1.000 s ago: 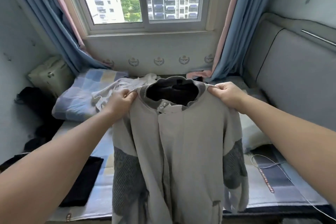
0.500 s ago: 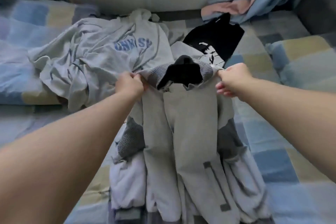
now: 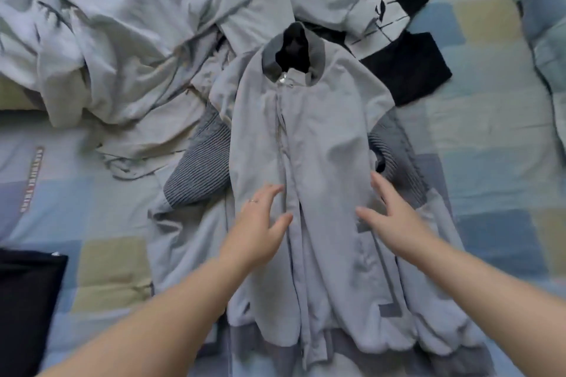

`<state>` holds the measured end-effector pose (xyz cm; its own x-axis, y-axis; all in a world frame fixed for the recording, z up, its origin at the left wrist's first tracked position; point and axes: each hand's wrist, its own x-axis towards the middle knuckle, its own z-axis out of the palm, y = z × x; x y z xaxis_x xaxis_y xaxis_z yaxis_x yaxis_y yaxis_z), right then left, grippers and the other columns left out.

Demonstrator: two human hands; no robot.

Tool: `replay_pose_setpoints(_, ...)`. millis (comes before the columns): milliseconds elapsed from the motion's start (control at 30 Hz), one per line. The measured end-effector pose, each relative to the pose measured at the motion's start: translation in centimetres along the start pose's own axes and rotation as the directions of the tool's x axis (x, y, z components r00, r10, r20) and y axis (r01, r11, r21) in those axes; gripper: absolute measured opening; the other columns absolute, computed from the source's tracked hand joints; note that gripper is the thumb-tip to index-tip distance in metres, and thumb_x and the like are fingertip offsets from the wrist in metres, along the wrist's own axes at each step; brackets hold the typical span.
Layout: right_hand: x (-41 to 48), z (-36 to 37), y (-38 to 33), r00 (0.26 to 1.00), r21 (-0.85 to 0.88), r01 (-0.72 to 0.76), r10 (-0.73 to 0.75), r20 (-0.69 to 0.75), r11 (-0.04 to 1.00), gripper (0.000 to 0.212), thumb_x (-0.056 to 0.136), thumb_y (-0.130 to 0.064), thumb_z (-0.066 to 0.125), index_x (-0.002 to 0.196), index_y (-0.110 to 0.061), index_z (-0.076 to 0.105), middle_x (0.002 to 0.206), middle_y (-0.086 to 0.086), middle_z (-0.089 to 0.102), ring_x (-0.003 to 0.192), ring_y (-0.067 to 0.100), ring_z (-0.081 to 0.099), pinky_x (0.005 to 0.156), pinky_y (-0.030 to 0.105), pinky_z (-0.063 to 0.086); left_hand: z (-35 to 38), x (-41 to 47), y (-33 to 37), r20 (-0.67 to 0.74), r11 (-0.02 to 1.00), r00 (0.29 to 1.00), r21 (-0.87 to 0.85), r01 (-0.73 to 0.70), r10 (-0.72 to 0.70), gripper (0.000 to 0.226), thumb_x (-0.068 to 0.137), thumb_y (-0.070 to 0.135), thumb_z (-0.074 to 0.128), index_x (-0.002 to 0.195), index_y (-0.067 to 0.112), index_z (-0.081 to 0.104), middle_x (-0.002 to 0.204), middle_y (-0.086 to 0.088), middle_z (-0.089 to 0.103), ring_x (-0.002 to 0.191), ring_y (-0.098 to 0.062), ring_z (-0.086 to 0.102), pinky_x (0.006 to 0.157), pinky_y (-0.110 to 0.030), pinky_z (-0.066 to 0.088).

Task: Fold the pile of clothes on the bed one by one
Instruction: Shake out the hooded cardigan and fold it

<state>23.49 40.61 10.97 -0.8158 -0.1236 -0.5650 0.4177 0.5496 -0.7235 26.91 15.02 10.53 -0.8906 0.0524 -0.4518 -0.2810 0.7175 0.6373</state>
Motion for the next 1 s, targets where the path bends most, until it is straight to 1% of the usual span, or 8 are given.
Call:
replay_pose_setpoints(100, -5.9, 0.0, 3.9, 0.995, -0.135, -0.042, 0.053, 0.083, 0.990, 0.080, 0.094, -0.030, 0.066, 0.158, -0.039, 0.019, 0.156, -0.017, 0.033, 0.146, 0.007, 0.030, 0.118, 0.033, 0.028, 3.5, -6.6, -0.8, 0.077, 0.985, 0.995, 0.165, 0.048, -0.061, 0.048, 0.098, 0.041, 0.057, 0.142, 0.031, 0.043, 0.143, 0.007, 0.044, 0.128, -0.020, 0.045, 0.102, -0.040, 0.045)
replay_pose_setpoints(267, -12.8, 0.6, 10.3, 0.971, -0.473, 0.007, 0.108, 0.215, 0.881, 0.089, 0.087, -0.042, 0.070, 0.158, -0.037, 0.018, 0.160, -0.002, 0.034, 0.146, 0.022, 0.031, 0.115, 0.041, 0.033, 8.0, -15.5, -3.7, 0.054, 0.904, 0.970, 0.376, 0.202, -0.239, 0.042, 0.090, 0.050, 0.065, 0.120, 0.026, 0.048, 0.119, 0.003, 0.050, 0.112, -0.024, 0.050, 0.084, -0.036, 0.046)
replay_pose_setpoints(433, -15.3, 3.1, 15.7, 0.928, -0.766, 0.128, 0.197, 0.317, 0.630, 0.100, 0.083, -0.059, 0.069, 0.156, -0.044, 0.002, 0.166, -0.016, -0.016, 0.154, 0.022, -0.006, 0.118, 0.056, 0.018, 13.2, -20.4, -8.4, 0.138, 0.819, 0.906, 0.498, 0.285, -0.399, 0.098, 0.079, 0.060, 0.074, 0.154, 0.023, 0.022, 0.160, -0.004, 0.021, 0.138, -0.032, 0.036, 0.104, -0.045, 0.044)
replay_pose_setpoints(533, -14.2, 4.7, 17.9, 0.951, -0.836, 0.170, 0.137, 0.279, 0.522, 0.102, 0.082, -0.060, 0.069, 0.154, -0.046, -0.001, 0.164, -0.012, -0.023, 0.153, 0.029, -0.003, 0.116, 0.059, 0.023, 15.6, -20.0, -10.2, 0.008, 0.814, 0.958, 0.529, 0.239, -0.286, 0.105, 0.077, 0.056, 0.077, 0.157, 0.020, 0.018, 0.168, -0.005, 0.003, 0.143, -0.036, 0.028, 0.106, -0.047, 0.040)
replay_pose_setpoints(633, -12.4, 5.7, 19.1, 0.985, -0.848, 0.165, -0.037, 0.170, 0.504, 0.074, 0.084, -0.044, 0.072, 0.147, -0.041, 0.031, 0.164, -0.003, 0.007, 0.140, 0.037, 0.028, 0.105, 0.055, 0.039, 16.7, -17.3, -11.0, -0.132, 0.845, 0.968, 0.472, 0.252, -0.215, 0.096, 0.073, 0.040, 0.084, 0.150, 0.016, 0.031, 0.165, -0.005, 0.014, 0.129, -0.041, 0.038, 0.100, -0.050, 0.042)
replay_pose_setpoints(733, -11.1, 6.5, 20.2, 0.949, -0.780, 0.224, -0.311, 0.039, 0.585, 0.031, 0.085, -0.025, 0.070, 0.115, -0.023, 0.062, 0.135, 0.007, 0.047, 0.108, 0.042, 0.051, 0.090, 0.053, 0.048, 16.6, -15.1, -11.1, -0.254, 0.904, 0.953, 0.348, 0.248, -0.163, 0.054, 0.078, 0.007, 0.068, 0.129, 0.008, 0.051, 0.139, -0.014, 0.043, 0.105, -0.040, 0.045, 0.087, -0.048, 0.043)
replay_pose_setpoints(833, -11.2, 5.6, 20.0, 0.918, -0.723, 0.241, -0.393, -0.046, 0.648, 0.012, 0.090, -0.018, 0.064, 0.102, -0.015, 0.065, 0.113, 0.009, 0.057, 0.097, 0.041, 0.054, 0.084, 0.049, 0.046, 15.7, -14.8, -11.9, -0.278, 0.937, 0.954, 0.289, 0.196, -0.113, 0.041, 0.077, -0.010, 0.047, 0.112, 0.006, 0.058, 0.110, -0.019, 0.057, 0.087, -0.033, 0.042, 0.071, -0.039, 0.032)
replay_pose_setpoints(1000, -15.6, 1.3, 20.2, 0.937, -0.808, 0.128, -0.337, -0.091, 0.575, 0.019, 0.091, -0.026, 0.046, 0.098, -0.014, 0.059, 0.098, 0.014, 0.061, 0.091, 0.040, 0.054, 0.070, 0.043, 0.037, 12.9, -18.0, -13.6, -0.132, 0.845, 0.964, 0.464, 0.267, -0.232, 0.017, 0.084, -0.001, 0.052, 0.099, 0.008, 0.054, 0.102, -0.020, 0.061, 0.091, -0.042, 0.055, 0.069, -0.042, 0.039)
